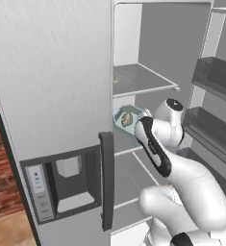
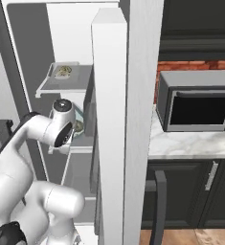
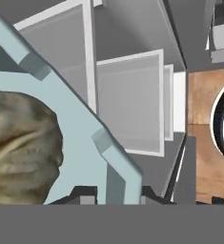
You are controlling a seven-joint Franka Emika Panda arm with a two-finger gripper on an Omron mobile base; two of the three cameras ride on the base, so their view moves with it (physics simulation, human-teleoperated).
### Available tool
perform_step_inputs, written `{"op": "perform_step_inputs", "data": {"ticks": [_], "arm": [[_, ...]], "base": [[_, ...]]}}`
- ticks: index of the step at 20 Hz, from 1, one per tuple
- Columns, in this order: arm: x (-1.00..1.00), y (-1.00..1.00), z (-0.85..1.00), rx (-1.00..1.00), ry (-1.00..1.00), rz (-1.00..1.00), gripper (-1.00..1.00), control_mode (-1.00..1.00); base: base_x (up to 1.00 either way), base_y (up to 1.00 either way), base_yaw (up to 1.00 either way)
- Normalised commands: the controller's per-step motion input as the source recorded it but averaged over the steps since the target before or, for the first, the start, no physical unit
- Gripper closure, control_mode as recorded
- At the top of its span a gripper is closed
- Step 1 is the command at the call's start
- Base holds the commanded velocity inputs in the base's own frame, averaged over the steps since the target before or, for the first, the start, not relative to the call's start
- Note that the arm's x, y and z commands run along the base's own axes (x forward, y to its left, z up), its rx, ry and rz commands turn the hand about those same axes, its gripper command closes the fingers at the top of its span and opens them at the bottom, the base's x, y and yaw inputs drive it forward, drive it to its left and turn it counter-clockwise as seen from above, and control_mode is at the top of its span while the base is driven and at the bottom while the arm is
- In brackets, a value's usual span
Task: Place two dumplings into each of the tupperware containers and then place the containers in the fridge.
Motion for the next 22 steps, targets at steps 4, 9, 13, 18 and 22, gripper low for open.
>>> {"op": "perform_step_inputs", "data": {"ticks": [4, 9, 13, 18, 22], "arm": [[0.90, 0.24, -0.58, 0.00, 0.03, 0.00, 1.00, -1.00], [0.71, 0.09, -0.81, 0.00, 0.01, 0.02, 1.00, -1.00], [0.63, 0.04, -0.55, 0.00, 0.00, 0.00, 1.00, -1.00], [0.49, 0.04, 0.00, 0.00, -0.01, 0.00, 1.00, -1.00], [0.61, 0.00, 0.00, 0.00, 0.00, 0.00, 1.00, -1.00]], "base": [[0.00, 0.00, 0.00], [0.00, 0.00, 0.00], [0.00, 0.00, 0.00], [0.00, 0.00, 0.00], [0.00, 0.00, 0.00]]}}
